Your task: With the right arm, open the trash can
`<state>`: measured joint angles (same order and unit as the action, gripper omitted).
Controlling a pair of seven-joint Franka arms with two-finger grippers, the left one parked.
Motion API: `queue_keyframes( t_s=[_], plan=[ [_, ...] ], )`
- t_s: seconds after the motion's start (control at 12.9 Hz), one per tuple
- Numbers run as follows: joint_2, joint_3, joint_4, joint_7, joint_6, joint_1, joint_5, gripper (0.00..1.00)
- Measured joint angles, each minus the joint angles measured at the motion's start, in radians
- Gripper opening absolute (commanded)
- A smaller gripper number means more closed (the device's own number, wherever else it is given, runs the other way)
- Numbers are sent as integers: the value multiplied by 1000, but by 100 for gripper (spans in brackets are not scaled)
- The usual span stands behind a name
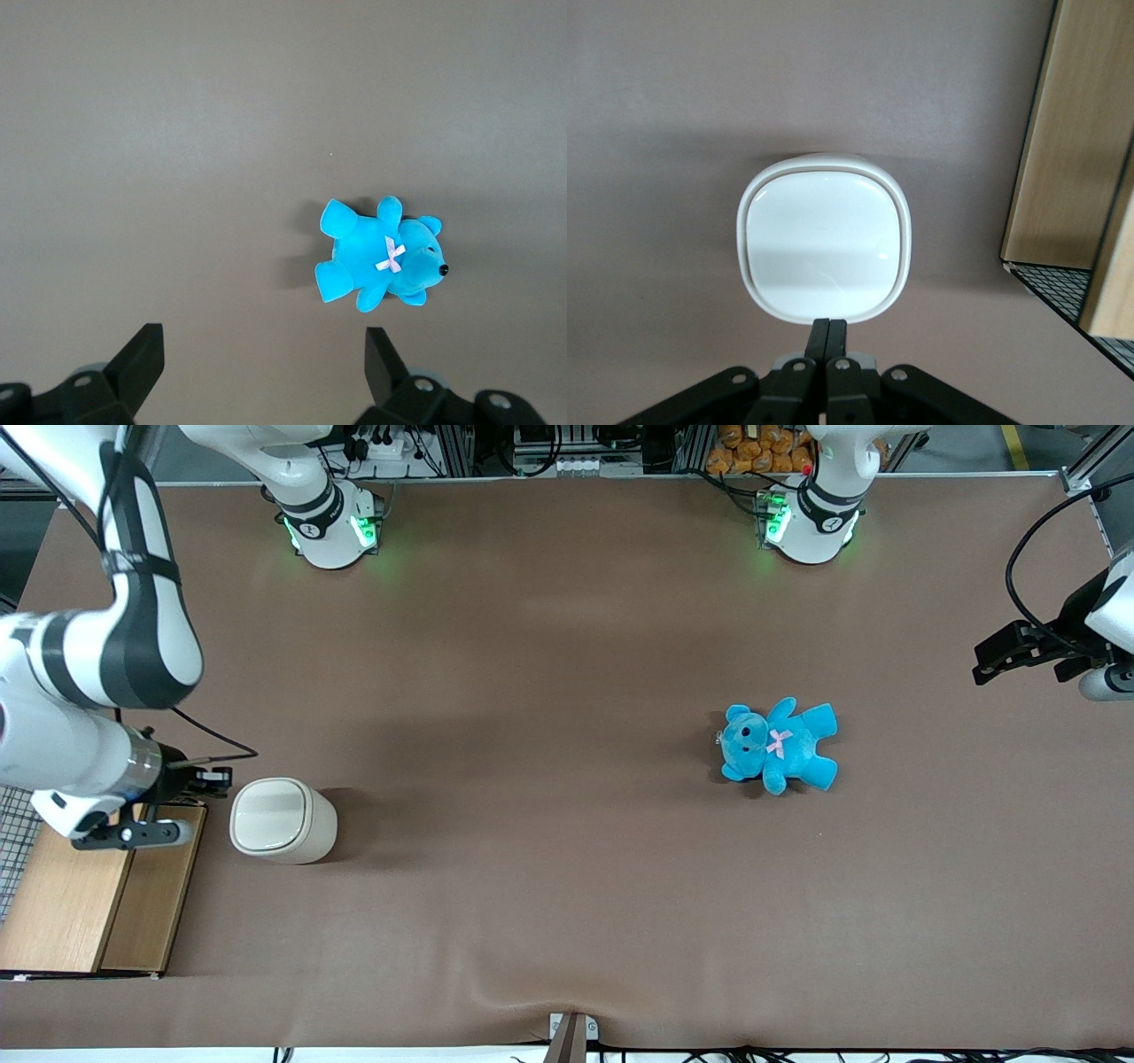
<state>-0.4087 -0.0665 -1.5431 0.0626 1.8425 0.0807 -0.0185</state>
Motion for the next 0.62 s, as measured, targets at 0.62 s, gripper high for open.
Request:
queue_keyframes(
  t_s=[0.62],
  plan=[
    [-74,-4,0,5,62,-28,0,0]
  ],
)
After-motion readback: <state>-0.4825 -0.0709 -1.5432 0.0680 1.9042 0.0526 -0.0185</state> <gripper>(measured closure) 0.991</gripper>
